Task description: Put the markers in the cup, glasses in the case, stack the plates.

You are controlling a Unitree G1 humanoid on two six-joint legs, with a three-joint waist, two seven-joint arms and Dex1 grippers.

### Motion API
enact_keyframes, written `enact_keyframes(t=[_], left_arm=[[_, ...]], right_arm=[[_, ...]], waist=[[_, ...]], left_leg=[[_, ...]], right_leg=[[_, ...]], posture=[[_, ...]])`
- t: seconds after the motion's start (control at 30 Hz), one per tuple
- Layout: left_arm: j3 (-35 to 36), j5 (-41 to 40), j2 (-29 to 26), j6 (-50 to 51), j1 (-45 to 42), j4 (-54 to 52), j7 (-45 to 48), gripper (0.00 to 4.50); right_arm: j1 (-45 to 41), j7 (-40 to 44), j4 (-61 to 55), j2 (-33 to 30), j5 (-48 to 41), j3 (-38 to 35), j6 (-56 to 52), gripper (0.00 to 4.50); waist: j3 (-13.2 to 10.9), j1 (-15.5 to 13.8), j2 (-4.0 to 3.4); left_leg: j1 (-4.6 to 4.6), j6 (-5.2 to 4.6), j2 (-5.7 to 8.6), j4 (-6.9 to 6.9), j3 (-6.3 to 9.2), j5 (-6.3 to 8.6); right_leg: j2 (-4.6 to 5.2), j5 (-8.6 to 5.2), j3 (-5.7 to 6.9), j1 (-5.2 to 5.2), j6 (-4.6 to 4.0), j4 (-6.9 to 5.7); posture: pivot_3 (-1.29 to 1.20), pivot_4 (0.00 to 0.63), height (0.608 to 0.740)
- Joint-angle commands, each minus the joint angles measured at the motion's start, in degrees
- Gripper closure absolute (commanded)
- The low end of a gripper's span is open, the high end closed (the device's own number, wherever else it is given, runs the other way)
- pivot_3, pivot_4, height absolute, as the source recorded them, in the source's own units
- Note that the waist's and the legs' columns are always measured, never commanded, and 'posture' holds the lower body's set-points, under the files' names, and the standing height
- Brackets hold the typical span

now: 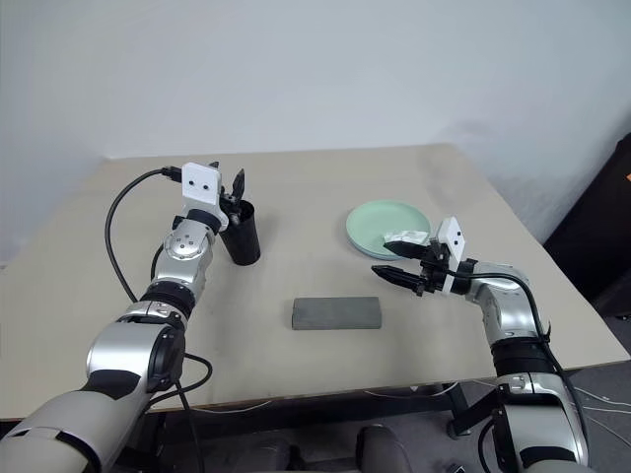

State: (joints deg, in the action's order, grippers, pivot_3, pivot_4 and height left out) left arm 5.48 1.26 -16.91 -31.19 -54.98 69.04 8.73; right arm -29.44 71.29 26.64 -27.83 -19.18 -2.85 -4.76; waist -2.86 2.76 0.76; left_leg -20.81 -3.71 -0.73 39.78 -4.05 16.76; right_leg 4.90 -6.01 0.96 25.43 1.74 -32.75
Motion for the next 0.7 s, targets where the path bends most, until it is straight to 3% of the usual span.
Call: enact_keyframes(t=[0.03,0.23,0.33,0.47,0.7], left_arm=[[0.46,-0.45,0.32,-1.31,-1.37,-2.27,0.36,2.03],[0.99,-0.86,0.47,-1.55,-1.36,-2.7,0.6,2.03],[4.04,-5.74,0.0,-0.39,-1.57,-5.88,5.61,2.03],[6.5,-12.76,-1.83,4.77,2.21,-15.89,16.44,2.03],[5.87,-24.87,-10.67,28.17,21.26,-46.2,33.94,2.03]], right_arm=[[-1.04,-0.02,-1.28,-0.34,-1.11,-0.87,0.41,1.24],[-1.1,0.29,-0.91,-0.51,-1.06,-0.91,0.61,1.24],[-1.13,0.33,-0.8,-0.65,-1.07,-1.04,0.72,1.24],[-1.16,0.62,-0.62,-1.13,-1.29,-1.4,0.68,1.24],[-1.74,1.74,0.28,-1.62,-1.6,-1.31,-0.05,1.24]], waist=[[0.0,0.0,0.0],[0.0,0.0,0.0],[0.0,0.0,0.01],[-0.01,0.12,0.01],[0.02,0.22,-0.06]], left_leg=[[0.0,0.0,0.0,0.0,0.0,0.0],[0.0,0.0,0.0,0.0,0.0,0.0],[0.0,0.0,0.0,0.0,0.0,0.0],[-0.03,0.04,-0.04,0.0,-0.03,0.03],[0.1,0.13,-0.12,-0.11,-0.08,0.08]], right_leg=[[0.0,0.0,0.0,0.0,0.0,0.0],[0.0,0.0,0.0,0.0,0.0,0.0],[0.0,0.0,0.0,0.0,0.0,0.0],[-0.01,0.0,0.0,0.06,-0.01,0.0],[-0.11,-0.02,-0.06,0.09,-0.03,-0.12]], posture=[[0.0,0.0,0.74],[0.0,0.0,0.74],[0.0,0.0,0.74],[0.0,0.0,0.74],[0.0,0.0,0.74]])
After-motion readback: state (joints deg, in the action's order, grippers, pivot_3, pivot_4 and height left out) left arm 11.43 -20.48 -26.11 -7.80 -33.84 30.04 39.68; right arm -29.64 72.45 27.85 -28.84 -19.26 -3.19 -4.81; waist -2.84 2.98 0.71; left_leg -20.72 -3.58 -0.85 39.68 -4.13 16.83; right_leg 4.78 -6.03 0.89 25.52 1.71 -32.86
